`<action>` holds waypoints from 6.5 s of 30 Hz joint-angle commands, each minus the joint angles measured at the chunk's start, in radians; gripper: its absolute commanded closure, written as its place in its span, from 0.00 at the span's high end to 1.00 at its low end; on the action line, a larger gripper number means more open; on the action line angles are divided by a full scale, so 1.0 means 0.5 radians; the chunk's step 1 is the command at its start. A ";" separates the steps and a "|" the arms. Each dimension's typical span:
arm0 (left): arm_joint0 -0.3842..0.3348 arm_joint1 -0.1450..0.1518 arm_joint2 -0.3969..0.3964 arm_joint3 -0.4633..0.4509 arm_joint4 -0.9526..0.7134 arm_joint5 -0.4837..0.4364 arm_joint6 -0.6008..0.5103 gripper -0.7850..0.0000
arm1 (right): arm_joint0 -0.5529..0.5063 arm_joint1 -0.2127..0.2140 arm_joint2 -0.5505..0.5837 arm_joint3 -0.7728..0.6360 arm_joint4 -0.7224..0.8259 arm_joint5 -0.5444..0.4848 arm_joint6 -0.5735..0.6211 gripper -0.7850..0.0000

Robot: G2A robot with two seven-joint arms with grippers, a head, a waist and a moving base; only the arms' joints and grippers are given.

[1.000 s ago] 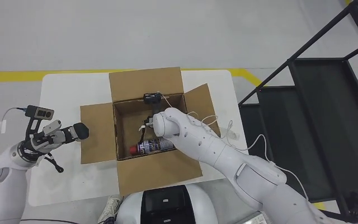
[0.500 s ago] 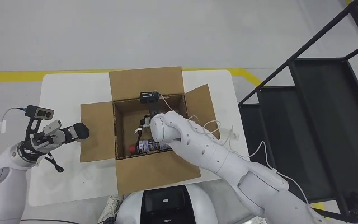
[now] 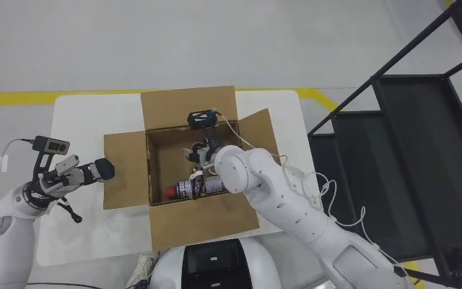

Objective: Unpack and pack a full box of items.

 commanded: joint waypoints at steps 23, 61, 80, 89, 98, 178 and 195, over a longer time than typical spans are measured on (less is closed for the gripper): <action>0.000 0.000 0.000 0.000 0.000 0.000 0.000 1.00 | -0.058 0.028 0.073 -0.135 -0.086 -0.044 0.102 0.00; 0.000 0.000 0.000 0.000 0.000 0.000 0.000 1.00 | -0.179 0.251 1.506 0.129 -0.053 -0.361 0.515 0.00; 0.000 0.000 0.000 0.000 0.000 0.000 0.000 1.00 | -0.013 0.228 1.203 0.936 -0.182 -0.262 0.150 0.00; 0.000 0.000 0.000 0.000 0.000 0.000 0.000 1.00 | 0.136 0.196 1.101 1.277 -0.109 -0.215 -0.037 0.00; 0.000 0.000 0.000 0.000 0.000 0.000 0.000 1.00 | 0.280 0.164 1.045 1.597 0.003 -0.162 -0.222 0.00; 0.000 0.000 0.000 0.000 0.000 0.000 0.000 1.00 | -0.031 0.066 -0.042 -0.190 -0.301 0.217 0.289 1.00; 0.000 0.000 0.000 0.000 0.000 0.000 0.000 1.00 | -0.031 0.066 -0.042 -0.190 -0.301 0.217 0.289 1.00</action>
